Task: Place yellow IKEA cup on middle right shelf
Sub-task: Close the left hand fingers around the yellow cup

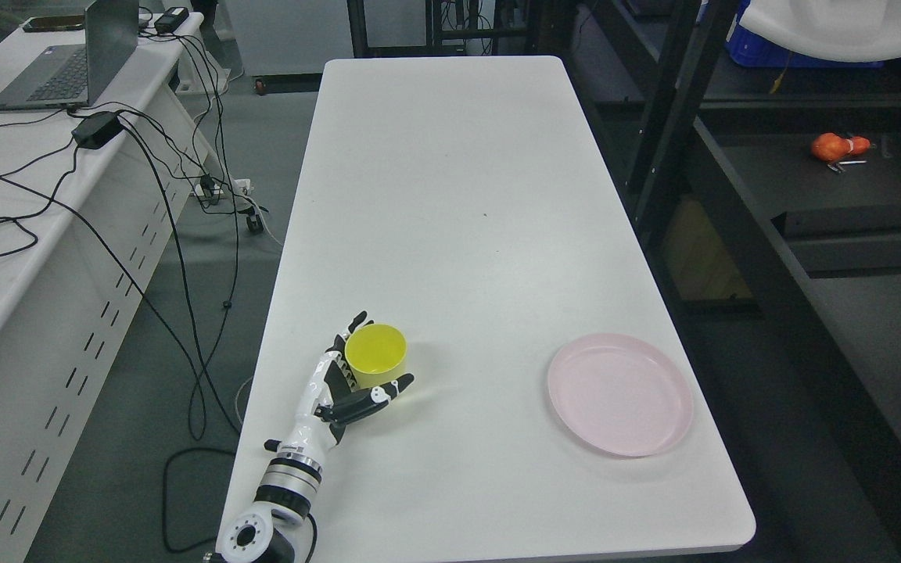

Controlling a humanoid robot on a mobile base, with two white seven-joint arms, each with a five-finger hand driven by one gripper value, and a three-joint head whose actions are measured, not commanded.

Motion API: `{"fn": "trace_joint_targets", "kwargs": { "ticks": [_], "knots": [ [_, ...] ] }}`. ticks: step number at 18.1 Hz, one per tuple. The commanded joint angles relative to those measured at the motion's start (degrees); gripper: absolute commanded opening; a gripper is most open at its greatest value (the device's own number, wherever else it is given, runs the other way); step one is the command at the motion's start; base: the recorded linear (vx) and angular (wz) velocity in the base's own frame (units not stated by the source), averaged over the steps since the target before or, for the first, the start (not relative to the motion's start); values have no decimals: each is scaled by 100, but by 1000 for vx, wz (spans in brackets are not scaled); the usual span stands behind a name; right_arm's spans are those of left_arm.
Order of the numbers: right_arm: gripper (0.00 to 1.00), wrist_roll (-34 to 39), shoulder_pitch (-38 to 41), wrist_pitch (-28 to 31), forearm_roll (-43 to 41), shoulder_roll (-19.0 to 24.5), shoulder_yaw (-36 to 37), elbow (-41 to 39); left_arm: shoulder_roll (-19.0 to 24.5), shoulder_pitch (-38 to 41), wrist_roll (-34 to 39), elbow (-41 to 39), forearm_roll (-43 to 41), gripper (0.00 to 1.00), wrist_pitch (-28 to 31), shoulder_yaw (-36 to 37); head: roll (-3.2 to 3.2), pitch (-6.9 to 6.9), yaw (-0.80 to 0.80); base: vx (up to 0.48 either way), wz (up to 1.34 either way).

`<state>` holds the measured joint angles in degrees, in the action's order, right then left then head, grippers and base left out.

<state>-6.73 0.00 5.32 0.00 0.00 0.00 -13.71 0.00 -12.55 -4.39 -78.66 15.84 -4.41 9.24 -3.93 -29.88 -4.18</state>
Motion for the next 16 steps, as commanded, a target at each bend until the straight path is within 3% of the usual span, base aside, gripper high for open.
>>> {"fn": "trace_joint_targets", "kwargs": {
  "ticks": [1, 3, 5, 8, 11, 13, 16],
  "knots": [
    [99, 5, 79, 4, -141, -100, -97, 0, 140, -327, -35, 816, -134, 90, 98, 104, 0, 0, 0, 0, 0],
    [99, 5, 79, 4, -141, -100, -97, 0, 132, -336, -53, 861, -117, 77, 98, 34, 0, 0, 0, 0, 0],
    [99, 5, 79, 4, -141, -100, -97, 0, 100, -275, -53, 818, -64, 47, -41, -307, 0, 0, 0, 0, 0],
    [99, 5, 79, 4, -141, -100, -97, 0, 100, -169, -53, 730, 137, 14, -480, -598, 0, 0, 0, 0, 0],
    [99, 5, 79, 4, -141, -100, -97, 0, 100, 15, -53, 39, 480, 1, -578, -739, 0, 0, 0, -2, -9],
    [99, 5, 79, 4, -141, -100, -97, 0, 100, 287, -53, -944, 648, 0, -578, -792, 0, 0, 0, 0, 0],
    [99, 5, 79, 4, -141, -100, -97, 0, 100, 472, -53, -1756, 648, 0, -596, -845, 0, 0, 0, -21, 1]
  ]
}}
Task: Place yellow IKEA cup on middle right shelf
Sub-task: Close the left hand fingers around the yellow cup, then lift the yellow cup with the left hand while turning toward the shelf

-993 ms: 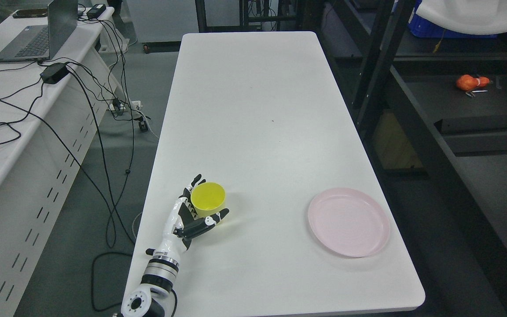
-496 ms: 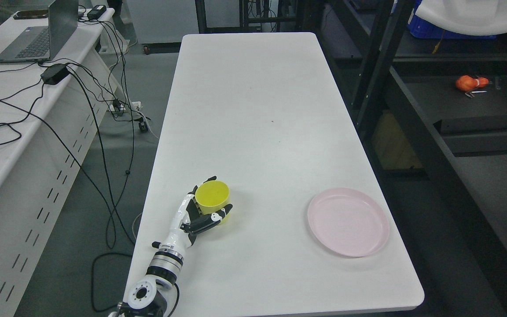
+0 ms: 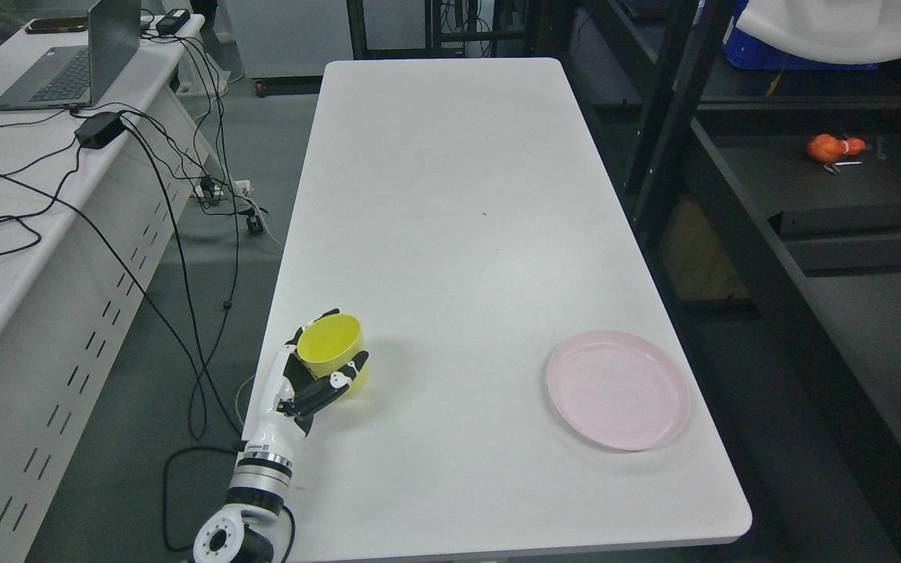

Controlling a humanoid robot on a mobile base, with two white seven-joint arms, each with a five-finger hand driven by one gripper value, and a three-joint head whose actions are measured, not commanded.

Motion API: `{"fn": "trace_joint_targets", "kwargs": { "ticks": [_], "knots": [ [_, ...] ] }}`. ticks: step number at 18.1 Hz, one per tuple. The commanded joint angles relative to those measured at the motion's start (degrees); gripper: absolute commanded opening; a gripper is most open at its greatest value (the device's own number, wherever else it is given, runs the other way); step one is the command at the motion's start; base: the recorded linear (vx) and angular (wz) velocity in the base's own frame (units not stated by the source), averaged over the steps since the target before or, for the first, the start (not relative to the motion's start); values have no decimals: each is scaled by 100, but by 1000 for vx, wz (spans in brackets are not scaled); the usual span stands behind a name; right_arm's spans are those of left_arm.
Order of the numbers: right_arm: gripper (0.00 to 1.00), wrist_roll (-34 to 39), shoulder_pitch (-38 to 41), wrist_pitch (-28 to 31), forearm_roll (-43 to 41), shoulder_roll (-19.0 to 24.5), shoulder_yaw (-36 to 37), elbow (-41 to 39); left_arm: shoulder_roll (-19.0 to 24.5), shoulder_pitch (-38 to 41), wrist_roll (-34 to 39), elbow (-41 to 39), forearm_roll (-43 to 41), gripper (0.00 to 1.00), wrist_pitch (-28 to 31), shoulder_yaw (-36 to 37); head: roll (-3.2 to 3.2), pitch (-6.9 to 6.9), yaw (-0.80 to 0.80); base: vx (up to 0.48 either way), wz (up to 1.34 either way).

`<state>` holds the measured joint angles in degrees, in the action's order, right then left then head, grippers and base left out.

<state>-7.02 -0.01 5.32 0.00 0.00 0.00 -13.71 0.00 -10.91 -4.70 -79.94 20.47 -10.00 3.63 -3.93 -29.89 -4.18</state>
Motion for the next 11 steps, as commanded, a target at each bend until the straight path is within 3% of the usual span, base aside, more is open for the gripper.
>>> {"fn": "trace_joint_targets", "kwargs": {
  "ticks": [1, 11],
  "knots": [
    [99, 34, 80, 4, -141, -100, -97, 0, 100, 326, -22, -1778, 185, 0, -37, -319, 0, 0, 0, -41, 0],
    [99, 34, 80, 4, -141, -100, -97, 0, 100, 625, -58, -2035, 185, 0, -160, -328, 0, 0, 0, -123, -104]
  ]
}}
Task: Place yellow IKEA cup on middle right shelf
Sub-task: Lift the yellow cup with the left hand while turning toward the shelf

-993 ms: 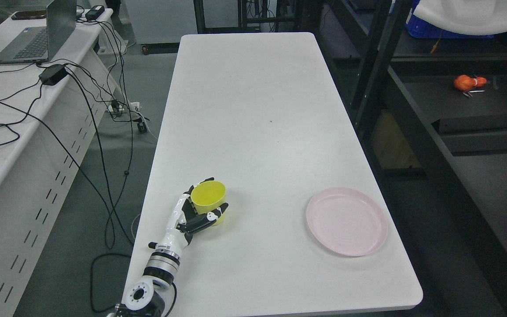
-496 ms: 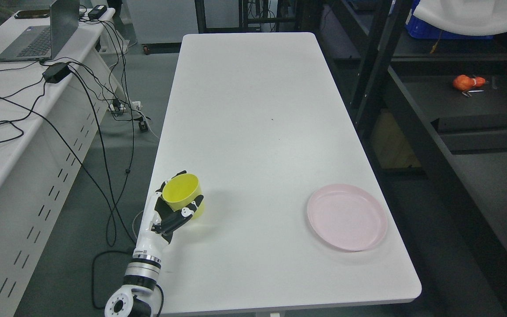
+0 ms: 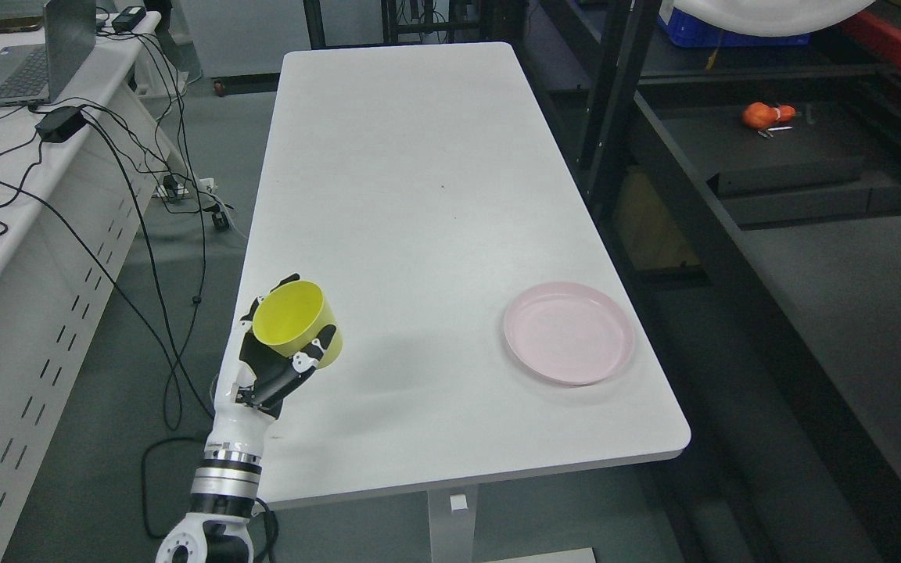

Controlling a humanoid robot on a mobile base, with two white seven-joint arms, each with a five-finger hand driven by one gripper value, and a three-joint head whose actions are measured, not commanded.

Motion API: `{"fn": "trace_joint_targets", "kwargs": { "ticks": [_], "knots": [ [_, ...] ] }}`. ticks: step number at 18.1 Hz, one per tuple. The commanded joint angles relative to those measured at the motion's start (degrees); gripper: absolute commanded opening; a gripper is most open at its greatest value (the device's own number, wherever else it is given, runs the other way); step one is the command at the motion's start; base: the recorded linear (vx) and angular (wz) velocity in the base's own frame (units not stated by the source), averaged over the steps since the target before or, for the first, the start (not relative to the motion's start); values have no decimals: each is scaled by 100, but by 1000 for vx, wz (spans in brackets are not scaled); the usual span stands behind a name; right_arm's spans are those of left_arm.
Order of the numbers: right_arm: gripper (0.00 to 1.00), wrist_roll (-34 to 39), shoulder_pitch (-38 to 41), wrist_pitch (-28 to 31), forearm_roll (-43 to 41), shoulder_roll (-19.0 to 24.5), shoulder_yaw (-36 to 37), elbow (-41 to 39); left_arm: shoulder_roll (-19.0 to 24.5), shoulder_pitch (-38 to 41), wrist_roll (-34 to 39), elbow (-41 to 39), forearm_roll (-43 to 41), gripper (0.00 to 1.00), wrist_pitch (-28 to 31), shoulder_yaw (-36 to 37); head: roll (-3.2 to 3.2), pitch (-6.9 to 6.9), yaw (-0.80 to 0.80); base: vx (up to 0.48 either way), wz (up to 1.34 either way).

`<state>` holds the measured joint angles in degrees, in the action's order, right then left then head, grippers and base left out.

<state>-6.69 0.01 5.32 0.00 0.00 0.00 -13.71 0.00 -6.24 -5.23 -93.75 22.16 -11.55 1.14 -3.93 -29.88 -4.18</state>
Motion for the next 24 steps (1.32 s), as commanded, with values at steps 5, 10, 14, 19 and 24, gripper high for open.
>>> {"fn": "trace_joint_targets", "kwargs": {
  "ticks": [5, 10, 14, 19, 24],
  "knots": [
    [99, 1, 78, 4, -141, -100, -97, 0, 100, 282, -4, -653, 16, 0, -22, -88, 0, 0, 0, -149, -264],
    [99, 1, 78, 4, -141, -100, -97, 0, 100, 290, -4, -653, 16, 0, -22, -88, 0, 0, 0, -177, -238],
    [99, 1, 78, 4, -141, -100, -97, 0, 100, 290, -4, -653, 16, 0, -22, -79, 0, 0, 0, -206, -365],
    [99, 1, 78, 4, -141, -100, -97, 0, 100, 290, -4, -653, 16, 0, -22, -53, 0, 0, 0, -235, -576],
    [99, 1, 78, 4, -141, -100, -97, 0, 100, 290, -4, -653, 16, 0, -22, -44, 0, 0, 0, -249, -788]
  ]
}}
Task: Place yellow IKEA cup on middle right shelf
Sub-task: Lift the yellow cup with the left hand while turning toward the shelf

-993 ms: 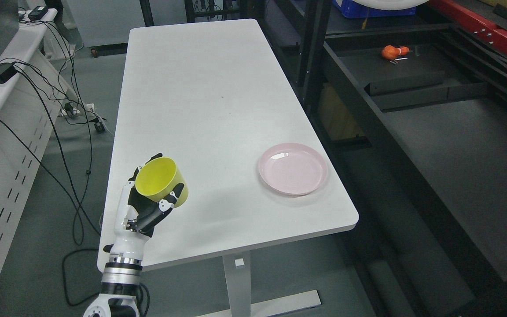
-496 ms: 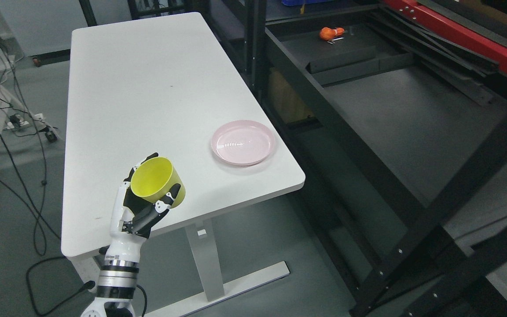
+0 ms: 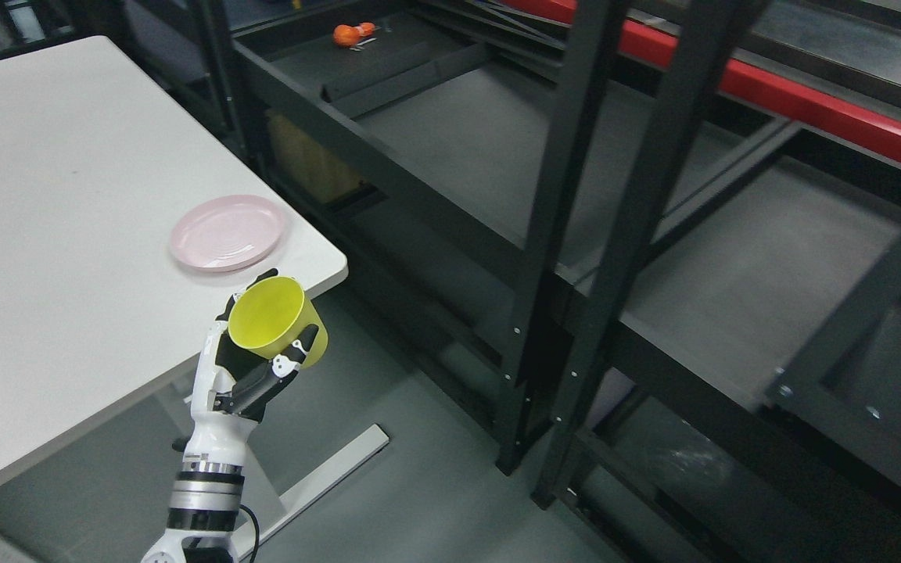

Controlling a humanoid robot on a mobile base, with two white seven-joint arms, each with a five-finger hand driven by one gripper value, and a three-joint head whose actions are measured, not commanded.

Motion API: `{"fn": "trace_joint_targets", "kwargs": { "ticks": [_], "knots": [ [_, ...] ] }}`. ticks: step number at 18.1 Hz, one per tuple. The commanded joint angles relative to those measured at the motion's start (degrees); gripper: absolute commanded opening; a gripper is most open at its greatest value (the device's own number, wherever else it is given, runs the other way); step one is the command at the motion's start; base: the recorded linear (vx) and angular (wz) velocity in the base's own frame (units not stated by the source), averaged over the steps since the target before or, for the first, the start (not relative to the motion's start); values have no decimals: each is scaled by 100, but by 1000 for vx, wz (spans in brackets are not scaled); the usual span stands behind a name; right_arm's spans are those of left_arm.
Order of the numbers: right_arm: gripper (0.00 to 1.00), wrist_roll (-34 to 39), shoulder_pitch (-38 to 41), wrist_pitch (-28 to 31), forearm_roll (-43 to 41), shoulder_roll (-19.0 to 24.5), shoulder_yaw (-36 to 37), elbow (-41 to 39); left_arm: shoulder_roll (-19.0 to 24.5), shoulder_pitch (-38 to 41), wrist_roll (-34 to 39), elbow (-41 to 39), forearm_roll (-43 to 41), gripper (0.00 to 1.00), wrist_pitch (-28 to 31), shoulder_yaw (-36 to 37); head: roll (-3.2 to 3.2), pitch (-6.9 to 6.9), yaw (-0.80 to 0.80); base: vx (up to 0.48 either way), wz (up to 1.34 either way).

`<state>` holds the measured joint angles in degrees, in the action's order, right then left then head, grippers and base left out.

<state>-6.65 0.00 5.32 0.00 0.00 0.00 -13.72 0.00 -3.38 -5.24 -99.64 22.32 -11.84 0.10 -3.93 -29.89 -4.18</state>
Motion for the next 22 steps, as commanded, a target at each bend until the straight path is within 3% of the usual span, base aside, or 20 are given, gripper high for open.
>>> {"fn": "trace_joint_targets", "kwargs": {
  "ticks": [1, 14, 22],
  "knots": [
    [99, -3, 79, 4, -141, -100, -97, 1, 100, 13, -3, -56, 0, 0, 6, 69, 0, 0, 0, -239, -856],
    [99, -3, 79, 4, -141, -100, -97, 1, 100, -5, -3, -47, 0, 0, 6, 262, 0, 1, 0, -189, -920],
    [99, -3, 79, 4, -141, -100, -97, 1, 100, -57, -12, -55, 0, 0, -37, 341, 0, 1, 0, 18, -96]
  ]
}}
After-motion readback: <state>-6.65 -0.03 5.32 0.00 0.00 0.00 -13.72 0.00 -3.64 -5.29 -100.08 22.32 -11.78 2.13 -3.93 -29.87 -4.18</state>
